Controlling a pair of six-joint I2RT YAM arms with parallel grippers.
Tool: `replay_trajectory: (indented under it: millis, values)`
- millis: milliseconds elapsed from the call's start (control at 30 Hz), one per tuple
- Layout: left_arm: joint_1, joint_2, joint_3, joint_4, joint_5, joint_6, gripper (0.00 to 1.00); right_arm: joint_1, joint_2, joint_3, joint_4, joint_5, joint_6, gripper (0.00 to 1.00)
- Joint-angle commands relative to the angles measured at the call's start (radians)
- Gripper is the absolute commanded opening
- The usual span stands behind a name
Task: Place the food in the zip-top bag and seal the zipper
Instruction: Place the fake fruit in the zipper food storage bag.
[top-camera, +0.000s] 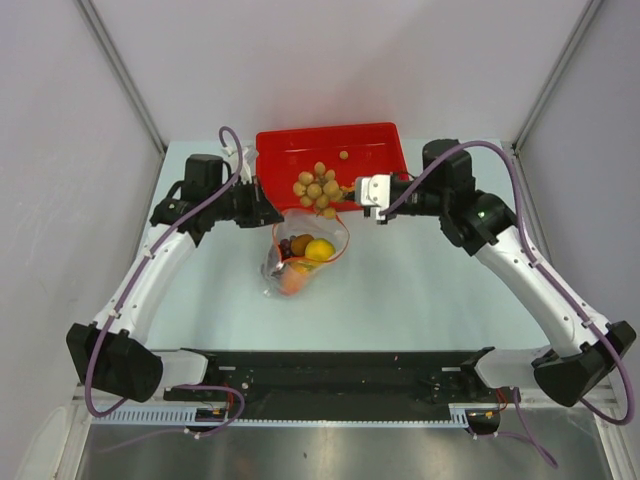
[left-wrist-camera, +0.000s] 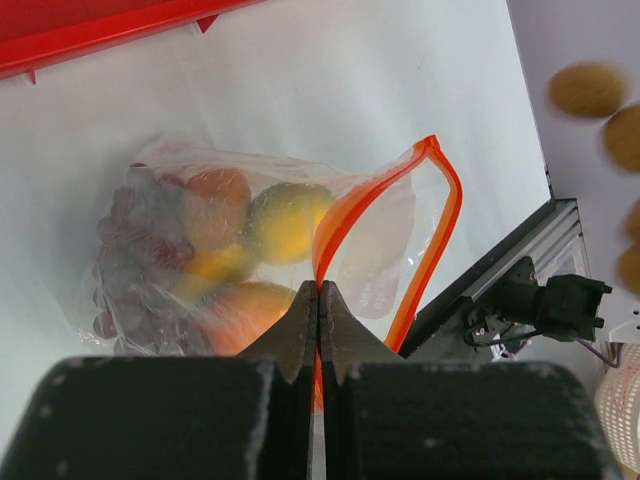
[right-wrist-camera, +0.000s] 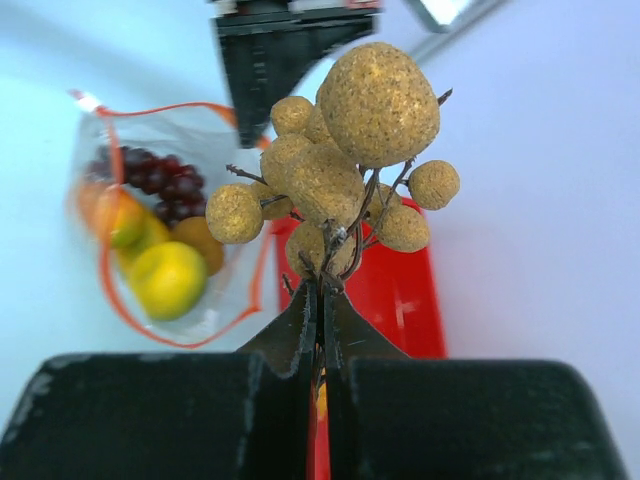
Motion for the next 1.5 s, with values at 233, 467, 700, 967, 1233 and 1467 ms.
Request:
replay_trajectory:
  millis: [233,467,700,967,1233,1467]
  values:
    - [0.005,-0.039,-0.024,0.068,0.048,-0.018,0.00,0.132,0.087,-0.016,-0.157,-0.047,-0.018,0.00]
    - [0.005,-0.039,-0.036,0.079,0.057,-0.017,0.00,0.162,0.199,-0.016,-0.105,0.060,-0.034,0.00]
    - [0.005,-0.038,-0.051,0.086,0.064,-0.018,0.00,0.214,0.300,-0.016,-0.026,0.190,-0.056,0.00]
    - [0.005,-0.036,-0.073,0.097,0.073,-0.020,0.00,0.316,0.364,-0.016,0.018,0.351,-0.201,0.00]
    - [0.005,-0.037,-0.097,0.106,0.085,-0.021,0.00,0.366,0.401,-0.016,0.007,0.392,-0.366,0.00]
    - [0.005,-0.033,-0.096,0.105,0.091,-0.018,0.00,0.346,0.435,-0.014,0.040,0.346,-0.458,0.00]
